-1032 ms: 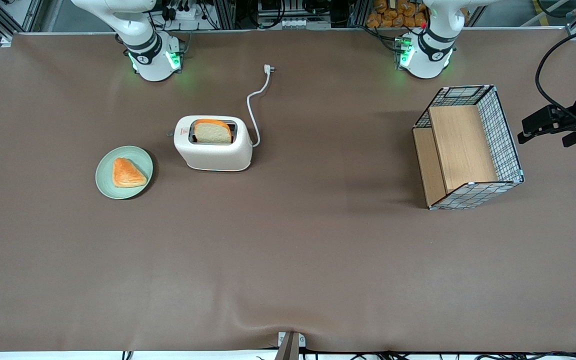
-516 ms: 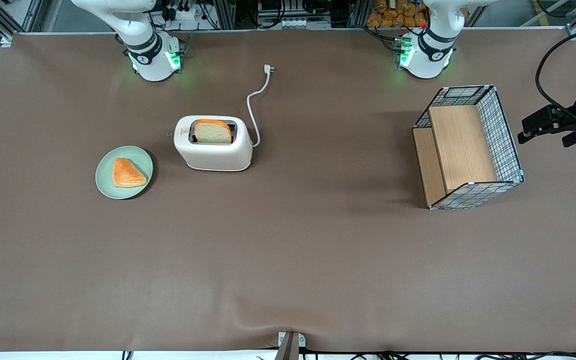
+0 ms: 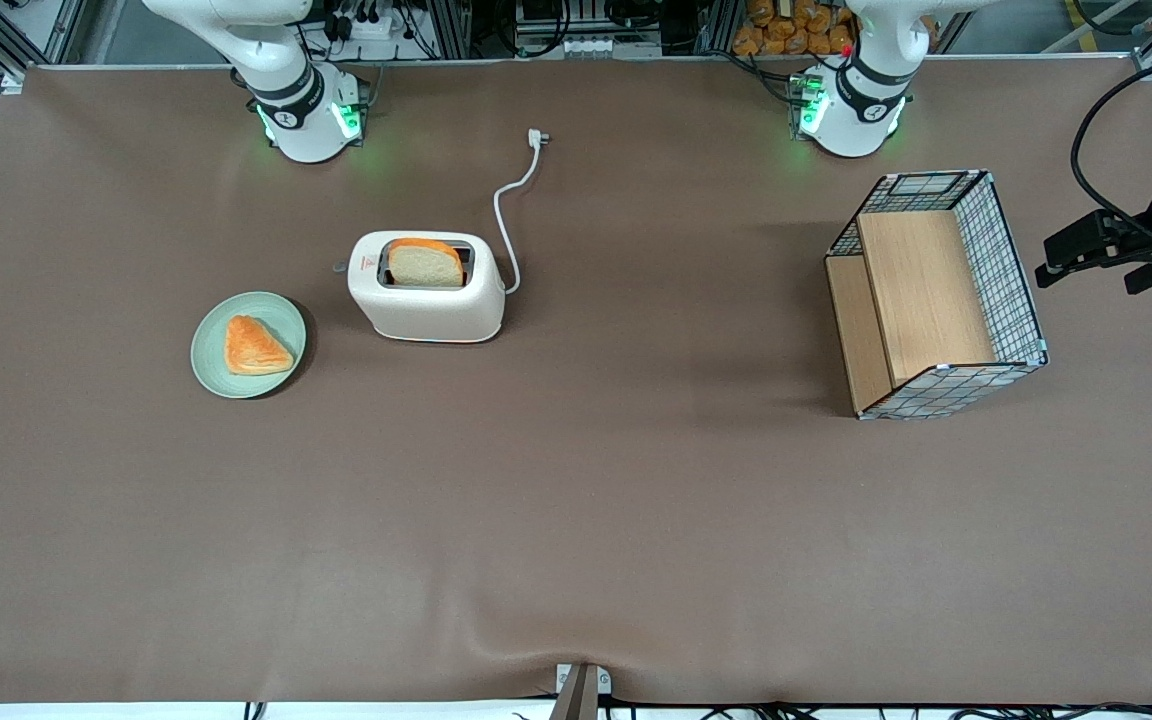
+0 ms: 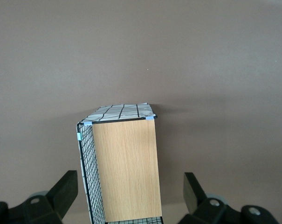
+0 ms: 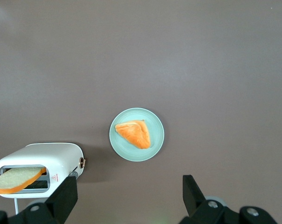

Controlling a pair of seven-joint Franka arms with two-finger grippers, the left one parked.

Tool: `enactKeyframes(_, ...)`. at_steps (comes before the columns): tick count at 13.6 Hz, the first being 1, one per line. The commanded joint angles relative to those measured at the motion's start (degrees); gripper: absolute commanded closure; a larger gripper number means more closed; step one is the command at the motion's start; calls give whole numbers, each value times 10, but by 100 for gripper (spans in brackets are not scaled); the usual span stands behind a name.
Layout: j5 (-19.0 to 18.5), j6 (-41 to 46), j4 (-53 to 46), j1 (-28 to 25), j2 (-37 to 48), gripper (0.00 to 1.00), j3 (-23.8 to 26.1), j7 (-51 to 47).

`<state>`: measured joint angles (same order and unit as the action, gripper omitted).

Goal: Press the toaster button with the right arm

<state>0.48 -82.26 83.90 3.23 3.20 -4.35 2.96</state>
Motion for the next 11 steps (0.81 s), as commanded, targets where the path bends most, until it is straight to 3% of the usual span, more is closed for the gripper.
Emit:
enactKeyframes(1,0,4,-14,8,-6,0,7,-7)
enactKeyframes(11,0,5,-14,-1,-6,0,7,-7)
